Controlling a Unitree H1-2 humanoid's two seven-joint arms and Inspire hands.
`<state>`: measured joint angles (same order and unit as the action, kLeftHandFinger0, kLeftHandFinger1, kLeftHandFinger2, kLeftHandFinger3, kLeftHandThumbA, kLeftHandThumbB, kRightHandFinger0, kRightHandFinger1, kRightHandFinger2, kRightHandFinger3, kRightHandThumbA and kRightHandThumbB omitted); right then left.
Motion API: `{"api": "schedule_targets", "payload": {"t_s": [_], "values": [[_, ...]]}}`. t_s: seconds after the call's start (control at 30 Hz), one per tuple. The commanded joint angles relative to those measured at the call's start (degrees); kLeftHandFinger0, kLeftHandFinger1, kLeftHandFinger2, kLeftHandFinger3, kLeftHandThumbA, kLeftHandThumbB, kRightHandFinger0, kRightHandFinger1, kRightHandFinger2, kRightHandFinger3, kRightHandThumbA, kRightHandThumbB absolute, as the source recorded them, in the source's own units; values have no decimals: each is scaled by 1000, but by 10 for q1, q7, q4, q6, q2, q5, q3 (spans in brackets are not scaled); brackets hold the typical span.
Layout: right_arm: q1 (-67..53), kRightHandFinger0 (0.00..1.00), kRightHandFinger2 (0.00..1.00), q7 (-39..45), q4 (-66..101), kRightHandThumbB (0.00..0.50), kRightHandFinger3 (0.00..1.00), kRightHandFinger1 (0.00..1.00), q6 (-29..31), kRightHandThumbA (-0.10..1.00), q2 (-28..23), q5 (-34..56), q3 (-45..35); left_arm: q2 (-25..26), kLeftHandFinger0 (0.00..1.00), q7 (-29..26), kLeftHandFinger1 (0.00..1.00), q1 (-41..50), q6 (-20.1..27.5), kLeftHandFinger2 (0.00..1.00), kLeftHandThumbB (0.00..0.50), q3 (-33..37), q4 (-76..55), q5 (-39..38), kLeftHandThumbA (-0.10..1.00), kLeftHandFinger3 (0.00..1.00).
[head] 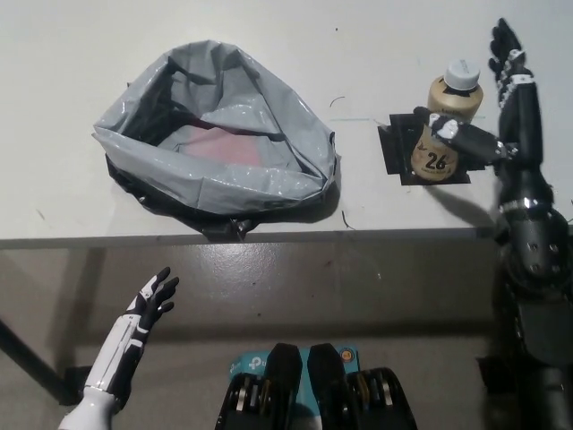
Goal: Use the right hand to pick up a bottle of protein shake and place it into a plastic bag on the left side
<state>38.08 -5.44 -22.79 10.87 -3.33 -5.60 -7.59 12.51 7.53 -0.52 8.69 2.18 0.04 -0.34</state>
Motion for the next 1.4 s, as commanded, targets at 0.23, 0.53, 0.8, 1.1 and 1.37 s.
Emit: {"api": "schedule_targets", "payload": {"t_s": [0.23, 0.53, 0.8, 1.1, 1.37], "values": [[92, 1000, 1000, -44, -137, 438, 1000, 1000, 29, 959, -5, 16, -12, 6, 1000, 7, 1000, -3, 15, 1000, 327, -3, -21, -1, 1000, 1000], [106, 1000, 1000, -45, -175, 441, 1000, 1000, 40, 960, -13, 32, -16, 9, 1000, 9, 1000, -2, 12, 1000, 349, -5, -26, -5, 1000, 1000], [113, 1000, 1000, -42, -194, 460, 1000, 1000, 36, 939, -10, 50, -20, 9, 1000, 4, 1000, -2, 19, 1000, 341, -4, -23, 6, 1000, 1000], [140, 1000, 1000, -43, -229, 464, 1000, 1000, 51, 869, -1, 70, -25, 12, 1000, 6, 1000, -6, 25, 1000, 333, -5, -21, 6, 1000, 1000], [157, 33, 252, -75, -212, 434, 461, 56, 37, 608, 7, 67, -34, 10, 1000, 3, 1000, -11, 28, 1000, 335, -5, -17, 9, 1000, 1000]]}}
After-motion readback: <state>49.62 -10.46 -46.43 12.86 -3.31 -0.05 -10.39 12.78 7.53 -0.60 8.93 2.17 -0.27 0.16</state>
